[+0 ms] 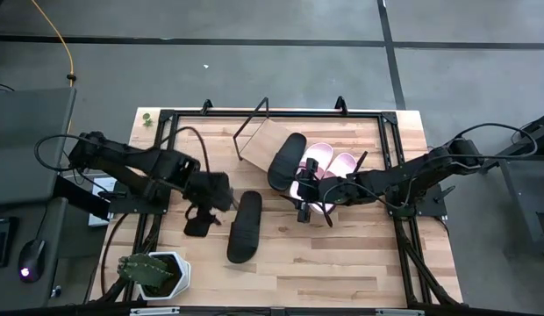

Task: Pick and place slides into the shelf
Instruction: Put the black slide to the shelf

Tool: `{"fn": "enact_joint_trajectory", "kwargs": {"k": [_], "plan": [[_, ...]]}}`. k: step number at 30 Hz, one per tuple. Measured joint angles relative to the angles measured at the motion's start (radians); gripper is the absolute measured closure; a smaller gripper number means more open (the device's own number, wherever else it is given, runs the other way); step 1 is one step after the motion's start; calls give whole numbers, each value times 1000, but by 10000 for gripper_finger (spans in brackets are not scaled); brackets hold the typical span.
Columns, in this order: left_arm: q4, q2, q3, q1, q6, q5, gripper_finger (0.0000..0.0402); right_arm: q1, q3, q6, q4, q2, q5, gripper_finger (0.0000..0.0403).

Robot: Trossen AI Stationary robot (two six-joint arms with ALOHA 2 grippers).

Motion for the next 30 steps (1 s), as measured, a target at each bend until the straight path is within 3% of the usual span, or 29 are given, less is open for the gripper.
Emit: {"fn": "enact_joint_trajectory", "kwargs": {"k": [11, 18, 30], "plan": [[137, 0, -1, -227, -58, -183, 236, 0, 0, 1, -2, 0, 2, 181], [136, 6, -1, -323, -111, -398, 236, 0, 0, 7, -2, 0, 1, 181], [146, 160, -1, -421, -120, -527, 236, 0, 0, 19, -3, 0, -1, 181]]}}
